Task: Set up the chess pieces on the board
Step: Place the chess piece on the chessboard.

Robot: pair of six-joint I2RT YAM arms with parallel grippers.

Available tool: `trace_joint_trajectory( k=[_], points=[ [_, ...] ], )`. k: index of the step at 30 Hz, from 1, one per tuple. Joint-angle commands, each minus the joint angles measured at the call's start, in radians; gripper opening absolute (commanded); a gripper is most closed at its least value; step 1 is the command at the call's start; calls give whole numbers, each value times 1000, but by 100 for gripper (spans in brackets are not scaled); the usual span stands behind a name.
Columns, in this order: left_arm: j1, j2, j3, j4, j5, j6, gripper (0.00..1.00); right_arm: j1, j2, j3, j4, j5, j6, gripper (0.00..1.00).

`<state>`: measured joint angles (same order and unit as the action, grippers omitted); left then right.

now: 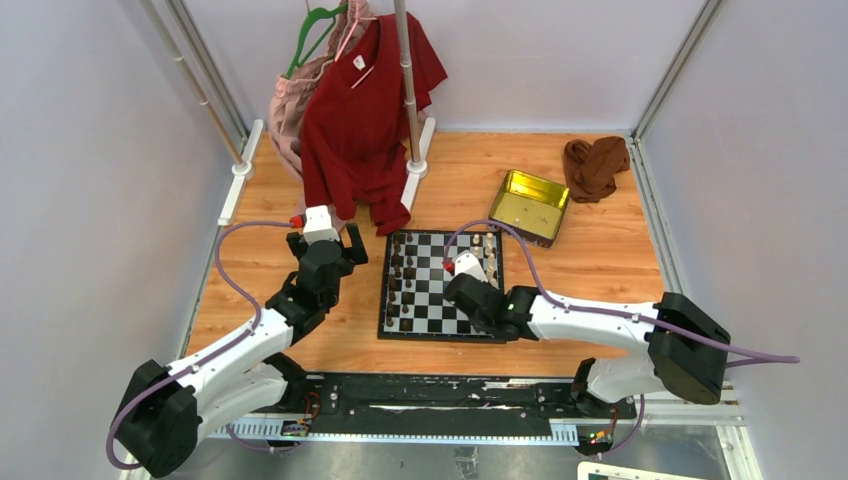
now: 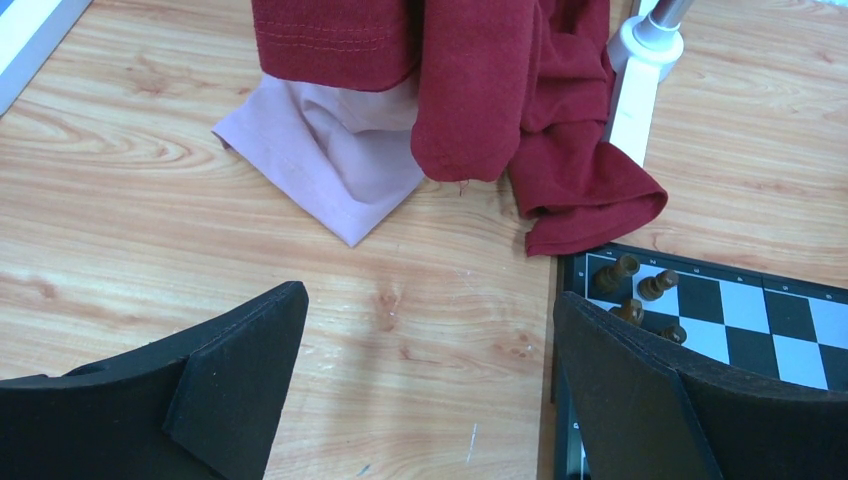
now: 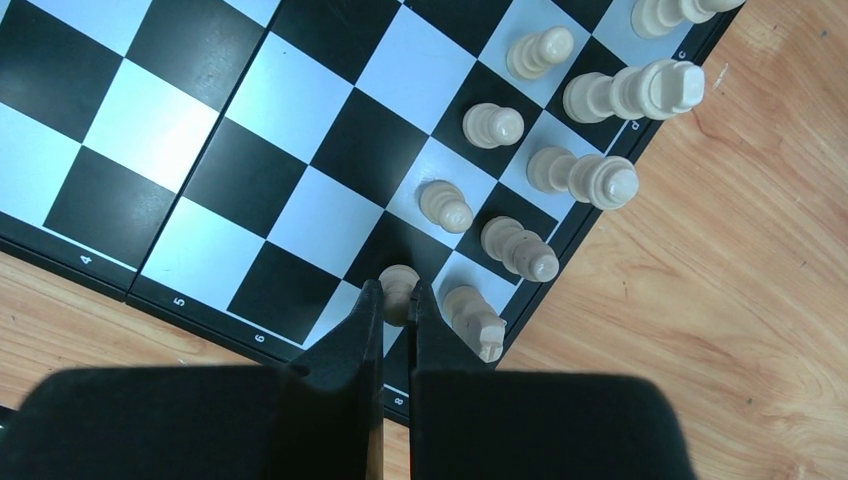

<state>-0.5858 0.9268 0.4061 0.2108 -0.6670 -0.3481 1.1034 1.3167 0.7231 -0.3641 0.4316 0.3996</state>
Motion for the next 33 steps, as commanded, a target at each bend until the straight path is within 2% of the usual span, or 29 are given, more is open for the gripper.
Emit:
trace_joint_trajectory(
  k=[1, 16, 21, 25, 33],
  points=[
    [-8, 7, 29, 14, -28, 4, 100, -20, 10, -24, 26, -15, -9, 4],
    [-8, 26, 25, 17, -25, -5, 100, -40, 23, -50, 77, -45, -12, 7],
    [-9, 27, 20, 16, -27, -6, 100, -40, 16, -54, 72, -42, -10, 15],
    [-10, 23, 19, 15, -27, -5, 100, -40, -2, -52, 57, -36, -11, 30],
    [-17, 23, 23, 14, -34, -6, 100, -39, -37, -43, 40, -43, -18, 33]
  ],
)
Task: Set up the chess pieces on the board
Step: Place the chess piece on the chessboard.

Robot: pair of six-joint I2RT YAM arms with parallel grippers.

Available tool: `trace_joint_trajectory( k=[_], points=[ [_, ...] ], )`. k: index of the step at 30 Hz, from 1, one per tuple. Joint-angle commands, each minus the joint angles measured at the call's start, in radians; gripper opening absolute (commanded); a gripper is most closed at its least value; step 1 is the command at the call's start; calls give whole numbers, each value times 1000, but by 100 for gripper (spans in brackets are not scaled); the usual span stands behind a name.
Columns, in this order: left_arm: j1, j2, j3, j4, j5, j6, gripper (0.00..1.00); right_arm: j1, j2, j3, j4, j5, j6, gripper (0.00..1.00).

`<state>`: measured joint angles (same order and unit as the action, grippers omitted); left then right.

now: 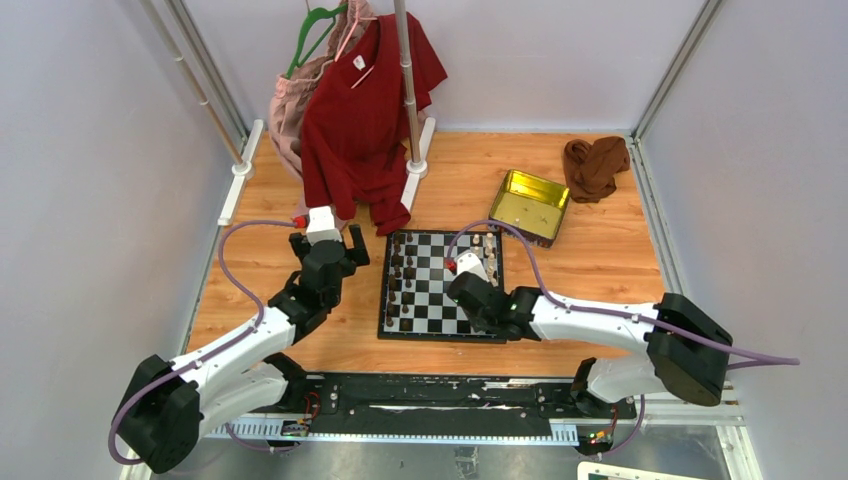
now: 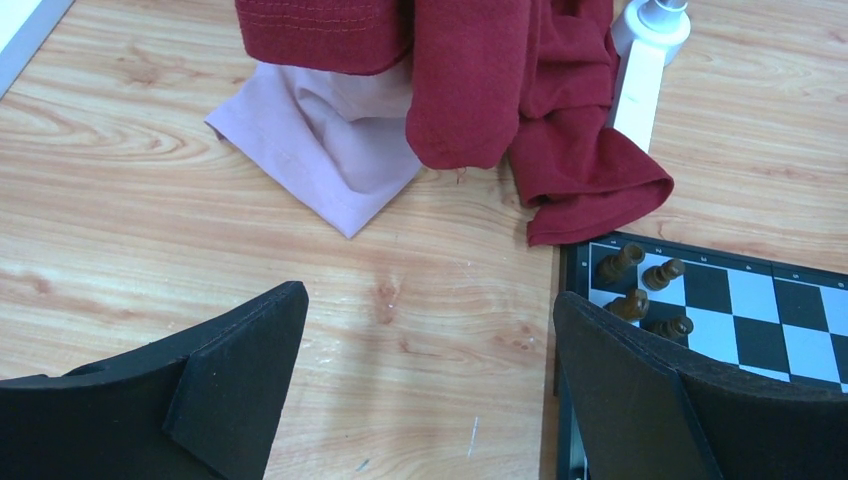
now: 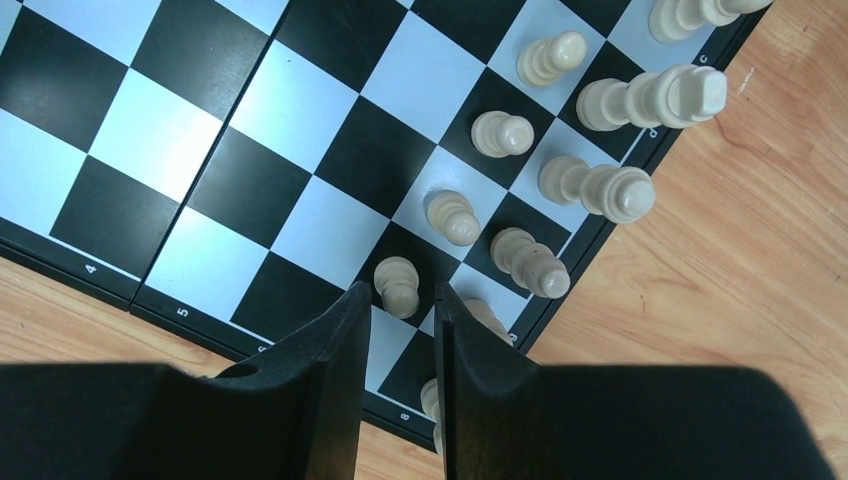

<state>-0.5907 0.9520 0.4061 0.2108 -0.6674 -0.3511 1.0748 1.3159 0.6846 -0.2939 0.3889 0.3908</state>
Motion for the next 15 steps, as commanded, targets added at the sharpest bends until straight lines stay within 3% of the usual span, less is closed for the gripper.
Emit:
trace_joint_trajectory(
  k=[1, 11, 15],
  points=[
    [-11, -5, 24, 15, -34, -3, 100, -9, -46, 0, -34, -4, -12, 33],
    [-14, 35, 101, 10, -64, 0, 100, 8, -142, 185, -102, 57, -122, 36],
    [-13, 103, 203, -5, -46, -1, 100, -79, -109, 307, -47, 55, -217, 37]
  ],
)
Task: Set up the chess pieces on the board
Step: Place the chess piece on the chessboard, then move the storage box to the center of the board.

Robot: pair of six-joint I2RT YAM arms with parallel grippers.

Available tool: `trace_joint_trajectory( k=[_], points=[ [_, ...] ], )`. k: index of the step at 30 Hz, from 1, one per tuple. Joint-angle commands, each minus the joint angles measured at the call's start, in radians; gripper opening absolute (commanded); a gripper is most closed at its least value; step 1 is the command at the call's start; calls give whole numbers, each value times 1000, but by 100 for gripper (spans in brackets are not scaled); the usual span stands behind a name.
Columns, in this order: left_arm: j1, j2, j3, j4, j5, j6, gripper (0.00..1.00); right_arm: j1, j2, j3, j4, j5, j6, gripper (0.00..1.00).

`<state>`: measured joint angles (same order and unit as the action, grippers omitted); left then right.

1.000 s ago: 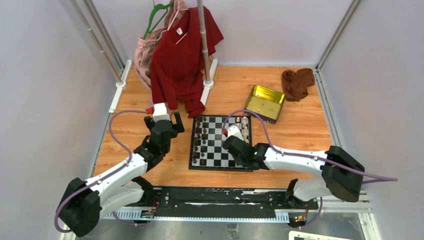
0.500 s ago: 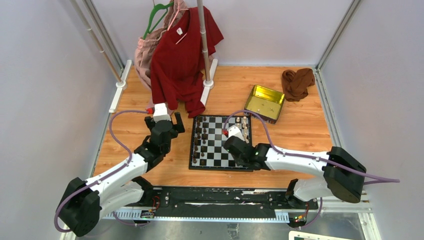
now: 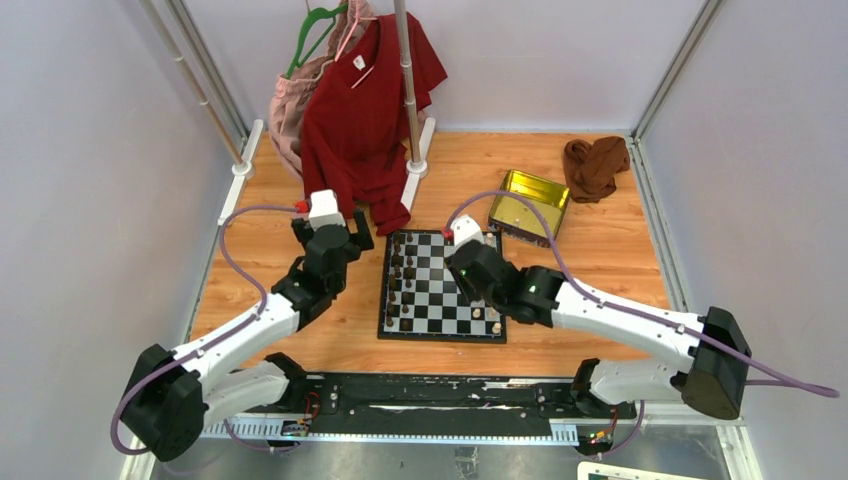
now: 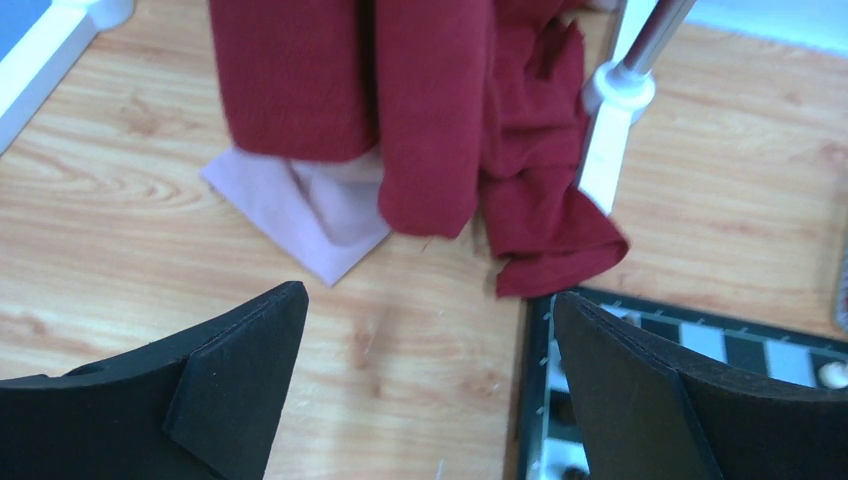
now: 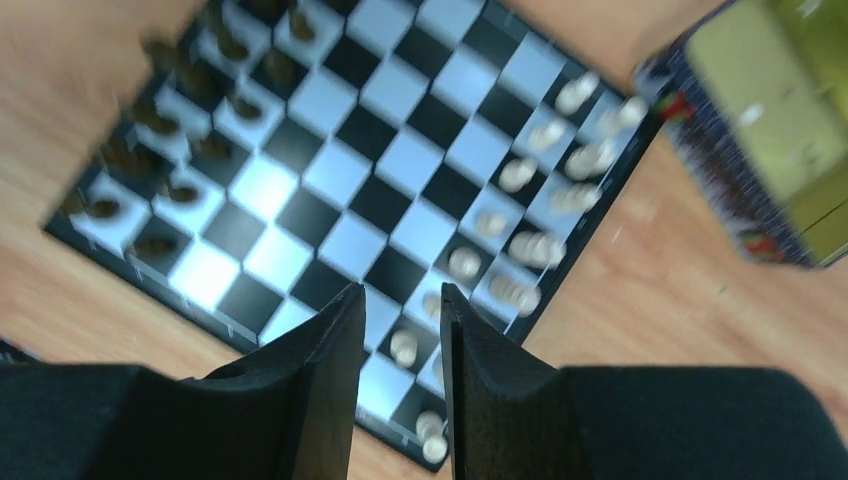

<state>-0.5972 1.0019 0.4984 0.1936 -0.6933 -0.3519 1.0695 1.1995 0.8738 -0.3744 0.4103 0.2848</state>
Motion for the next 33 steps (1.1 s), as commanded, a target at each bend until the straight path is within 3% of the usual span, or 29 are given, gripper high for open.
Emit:
trace_joint_trajectory(
  k=[1, 10, 16, 24, 33],
  points=[
    [-7, 80, 147, 5, -15, 7, 100, -106, 28, 145, 49, 24, -129, 37],
    [-9, 381, 409, 3, 50, -15, 100, -434, 355, 434, 39, -137, -280, 37],
    [-14, 479, 461, 11, 54, -13, 100, -617, 464, 457, 30, -282, -345, 37],
    [-14, 532, 492, 26, 62, -2, 100, -708, 519, 442, 31, -440, -391, 37],
    [-15, 555, 498, 36, 67, 1, 100, -721, 537, 415, 24, -532, -407, 36]
  ],
)
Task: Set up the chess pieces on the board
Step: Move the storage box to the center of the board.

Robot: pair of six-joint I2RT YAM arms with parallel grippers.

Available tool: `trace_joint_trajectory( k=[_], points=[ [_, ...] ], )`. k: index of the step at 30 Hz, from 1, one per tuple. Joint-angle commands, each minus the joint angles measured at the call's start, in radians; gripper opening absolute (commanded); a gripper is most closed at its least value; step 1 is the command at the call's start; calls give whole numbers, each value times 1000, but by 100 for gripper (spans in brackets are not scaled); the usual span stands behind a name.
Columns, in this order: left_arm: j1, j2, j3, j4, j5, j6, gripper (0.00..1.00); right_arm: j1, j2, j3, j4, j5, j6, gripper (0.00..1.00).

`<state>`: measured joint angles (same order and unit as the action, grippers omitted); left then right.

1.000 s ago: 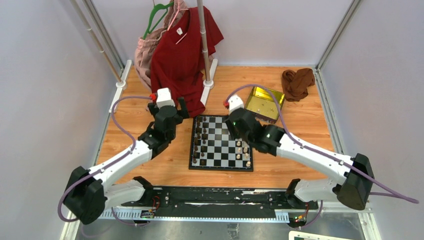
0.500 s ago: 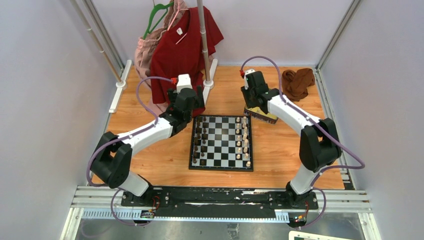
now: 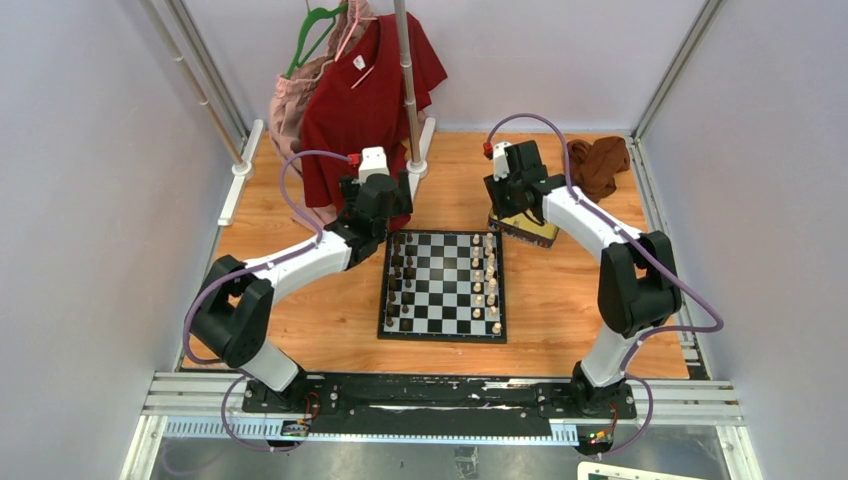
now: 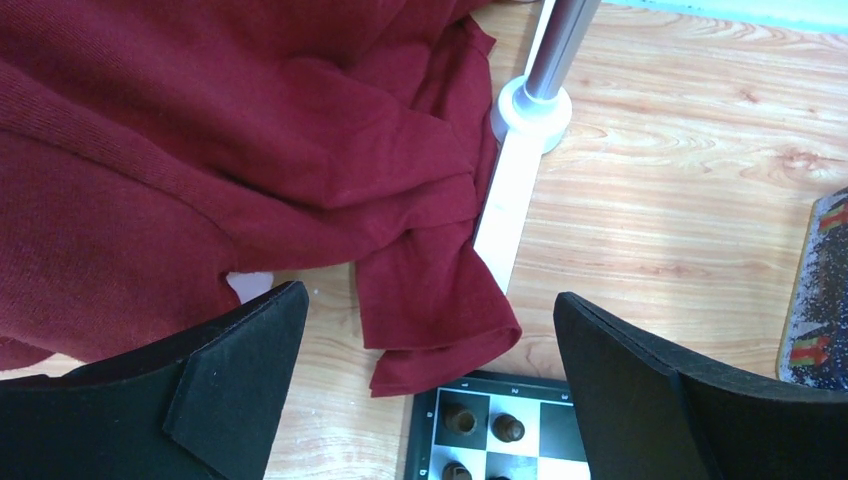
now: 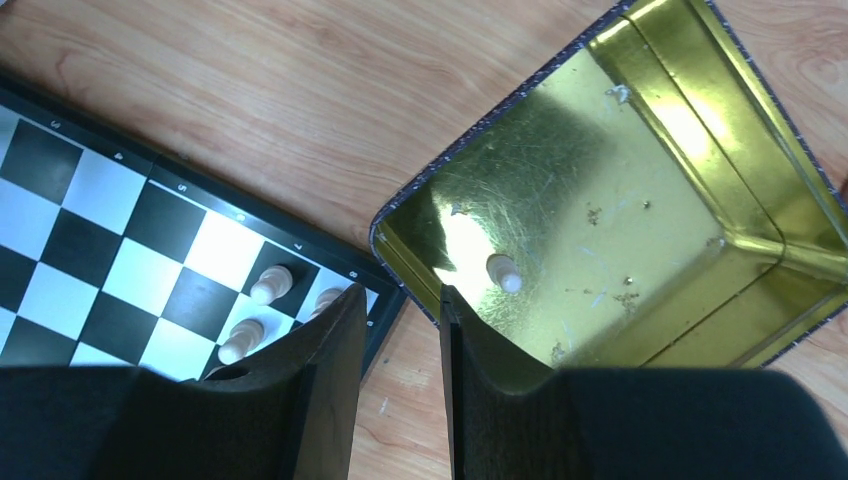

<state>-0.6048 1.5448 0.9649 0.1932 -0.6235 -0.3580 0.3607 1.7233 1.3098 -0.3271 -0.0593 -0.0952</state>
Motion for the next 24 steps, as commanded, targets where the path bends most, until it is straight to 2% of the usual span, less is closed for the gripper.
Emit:
trace_joint_trajectory(
  k=[1, 18, 22, 24],
  points=[
    [-6, 13, 31, 37, -3, 5, 100, -13, 16, -25, -24, -66, -28, 36],
    [-7, 46, 23, 57, -4, 3, 100, -59, 136, -35, 4, -104, -18, 33],
    [-6, 64, 32, 60, -6, 8, 100, -71, 171, -21, 8, -112, -15, 27],
    [-7, 74, 36, 60, -9, 12, 100, -77, 183, -16, 11, -109, -12, 20]
  ],
)
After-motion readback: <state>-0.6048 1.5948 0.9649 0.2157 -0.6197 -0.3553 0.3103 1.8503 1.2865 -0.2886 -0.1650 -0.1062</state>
